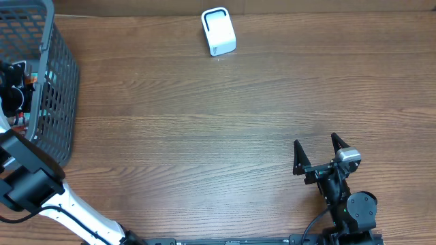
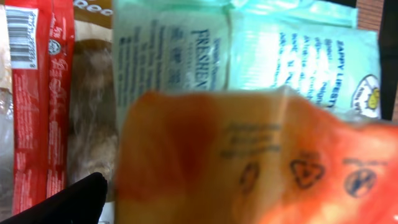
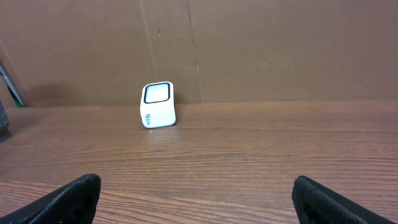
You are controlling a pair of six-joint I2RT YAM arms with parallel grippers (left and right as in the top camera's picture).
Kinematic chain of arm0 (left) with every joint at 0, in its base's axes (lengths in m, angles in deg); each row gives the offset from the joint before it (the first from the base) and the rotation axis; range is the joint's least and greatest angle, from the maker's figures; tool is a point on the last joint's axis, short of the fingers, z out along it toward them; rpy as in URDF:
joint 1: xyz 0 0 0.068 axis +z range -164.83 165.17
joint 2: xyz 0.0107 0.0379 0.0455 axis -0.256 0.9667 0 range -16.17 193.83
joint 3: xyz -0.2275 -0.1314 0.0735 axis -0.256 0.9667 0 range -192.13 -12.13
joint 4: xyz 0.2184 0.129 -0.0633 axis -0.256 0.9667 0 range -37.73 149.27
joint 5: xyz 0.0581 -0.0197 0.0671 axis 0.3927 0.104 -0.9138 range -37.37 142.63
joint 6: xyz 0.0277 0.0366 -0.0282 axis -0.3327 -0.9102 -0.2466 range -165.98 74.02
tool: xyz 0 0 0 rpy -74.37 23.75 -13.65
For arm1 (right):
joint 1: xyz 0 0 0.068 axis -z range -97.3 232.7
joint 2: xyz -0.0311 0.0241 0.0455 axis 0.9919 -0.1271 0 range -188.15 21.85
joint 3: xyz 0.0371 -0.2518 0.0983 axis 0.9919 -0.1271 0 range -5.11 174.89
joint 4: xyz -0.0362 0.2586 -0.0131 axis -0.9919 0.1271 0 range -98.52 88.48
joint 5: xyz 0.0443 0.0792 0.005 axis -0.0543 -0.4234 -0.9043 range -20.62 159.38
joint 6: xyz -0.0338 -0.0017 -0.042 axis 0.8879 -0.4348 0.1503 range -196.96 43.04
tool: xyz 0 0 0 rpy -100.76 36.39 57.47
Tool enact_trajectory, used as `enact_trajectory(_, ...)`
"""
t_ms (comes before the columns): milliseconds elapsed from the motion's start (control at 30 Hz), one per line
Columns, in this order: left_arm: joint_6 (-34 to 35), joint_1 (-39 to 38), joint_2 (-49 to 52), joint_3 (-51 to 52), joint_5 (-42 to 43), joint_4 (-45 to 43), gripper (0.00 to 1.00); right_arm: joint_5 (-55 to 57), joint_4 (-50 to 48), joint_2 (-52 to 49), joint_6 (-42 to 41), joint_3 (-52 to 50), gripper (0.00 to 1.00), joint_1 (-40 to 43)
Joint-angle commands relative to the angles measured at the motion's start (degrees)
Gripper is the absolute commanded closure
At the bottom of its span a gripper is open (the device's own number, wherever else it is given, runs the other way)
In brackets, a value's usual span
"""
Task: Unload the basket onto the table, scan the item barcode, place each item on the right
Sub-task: 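Grasp the orange-and-teal wet-wipe packet in the basket with the left gripper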
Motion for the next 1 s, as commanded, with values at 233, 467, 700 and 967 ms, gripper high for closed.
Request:
enact_trajectory(233, 0.7, -0.9, 1.4, 2.9, -3.1, -2.2, 0.14, 0.3, -0.2, 0.5, 0.2, -0.6, 0.0, 0.2)
enact_trajectory(467, 1.0, -1.2, 1.2, 2.5, -3.2, -2.3, 0.25, 0.3, -0.2, 0.5, 0.2, -0.6, 0.0, 0.2)
enact_trajectory(700, 2.4, -1.2, -1.4, -0.3, -3.2, -2.0, 0.32, 0.3, -0.2, 0.5, 0.2, -0.6, 0.0, 0.2)
enact_trajectory(967, 3.1, -1.2, -6.6, -0.6, -3.2, -2.4, 0.4, 0.3, -0.2, 0.5, 0.2, -0.6, 0.0, 0.2)
